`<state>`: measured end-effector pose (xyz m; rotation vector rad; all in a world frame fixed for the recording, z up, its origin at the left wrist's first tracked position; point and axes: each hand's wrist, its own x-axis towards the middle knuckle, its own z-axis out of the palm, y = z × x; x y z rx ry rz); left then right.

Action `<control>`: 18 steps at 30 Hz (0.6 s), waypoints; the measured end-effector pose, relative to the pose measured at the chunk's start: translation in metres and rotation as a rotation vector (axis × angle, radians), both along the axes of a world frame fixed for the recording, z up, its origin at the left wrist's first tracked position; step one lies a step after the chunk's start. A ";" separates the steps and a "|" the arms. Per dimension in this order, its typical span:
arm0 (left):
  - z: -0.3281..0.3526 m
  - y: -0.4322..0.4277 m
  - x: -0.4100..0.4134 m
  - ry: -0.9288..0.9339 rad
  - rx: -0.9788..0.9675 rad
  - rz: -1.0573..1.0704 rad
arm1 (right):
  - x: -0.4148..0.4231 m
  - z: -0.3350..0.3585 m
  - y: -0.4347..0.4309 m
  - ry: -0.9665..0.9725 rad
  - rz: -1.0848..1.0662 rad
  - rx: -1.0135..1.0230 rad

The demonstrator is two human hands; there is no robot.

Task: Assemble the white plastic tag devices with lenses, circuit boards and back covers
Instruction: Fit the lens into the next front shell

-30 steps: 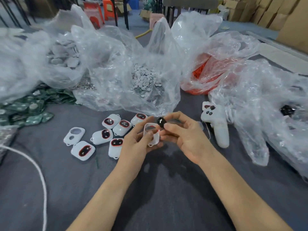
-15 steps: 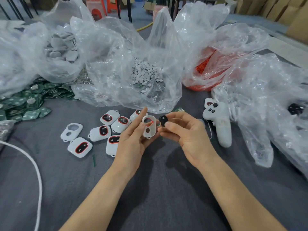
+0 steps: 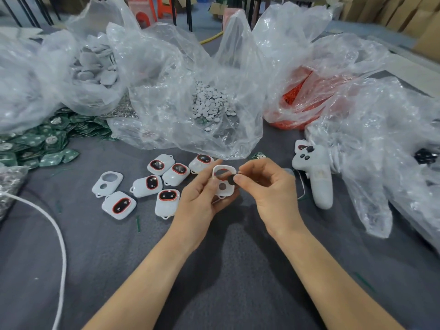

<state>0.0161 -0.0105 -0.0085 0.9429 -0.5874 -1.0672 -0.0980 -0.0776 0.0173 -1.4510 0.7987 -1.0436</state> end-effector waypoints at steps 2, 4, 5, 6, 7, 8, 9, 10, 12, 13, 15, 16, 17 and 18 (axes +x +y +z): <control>-0.001 0.001 -0.002 -0.032 -0.009 -0.021 | 0.000 -0.001 -0.001 0.028 -0.015 -0.010; -0.001 0.001 -0.005 -0.053 -0.021 -0.044 | 0.000 -0.001 -0.002 0.068 -0.034 -0.023; -0.001 0.002 -0.005 -0.052 -0.026 -0.056 | 0.000 -0.001 -0.002 0.082 -0.036 -0.025; -0.001 0.002 -0.006 -0.050 -0.028 -0.065 | 0.000 -0.001 -0.002 0.088 -0.032 -0.020; -0.001 0.002 -0.006 -0.051 -0.027 -0.071 | 0.001 -0.001 -0.002 0.093 -0.024 -0.010; 0.000 0.002 -0.006 -0.053 -0.025 -0.074 | 0.000 -0.001 -0.002 0.103 -0.017 0.004; 0.000 0.002 -0.006 -0.052 -0.026 -0.076 | 0.000 0.000 -0.002 0.118 -0.011 0.018; 0.001 0.003 -0.005 -0.046 -0.033 -0.079 | 0.000 0.001 -0.003 0.136 -0.005 0.031; 0.003 0.004 -0.005 -0.037 -0.048 -0.082 | -0.001 0.003 -0.004 0.165 0.018 0.052; 0.004 0.004 -0.005 -0.033 -0.054 -0.083 | -0.001 0.004 -0.005 0.170 0.038 0.062; 0.005 0.005 -0.006 -0.019 -0.069 -0.089 | -0.002 0.006 -0.005 0.152 0.083 0.099; 0.005 0.006 -0.006 -0.010 -0.075 -0.095 | -0.002 0.006 -0.005 0.125 0.104 0.136; 0.006 0.006 -0.006 -0.003 -0.080 -0.102 | -0.002 0.007 -0.004 0.086 0.123 0.184; 0.007 0.006 -0.006 0.003 -0.084 -0.111 | -0.003 0.007 -0.004 0.040 0.142 0.232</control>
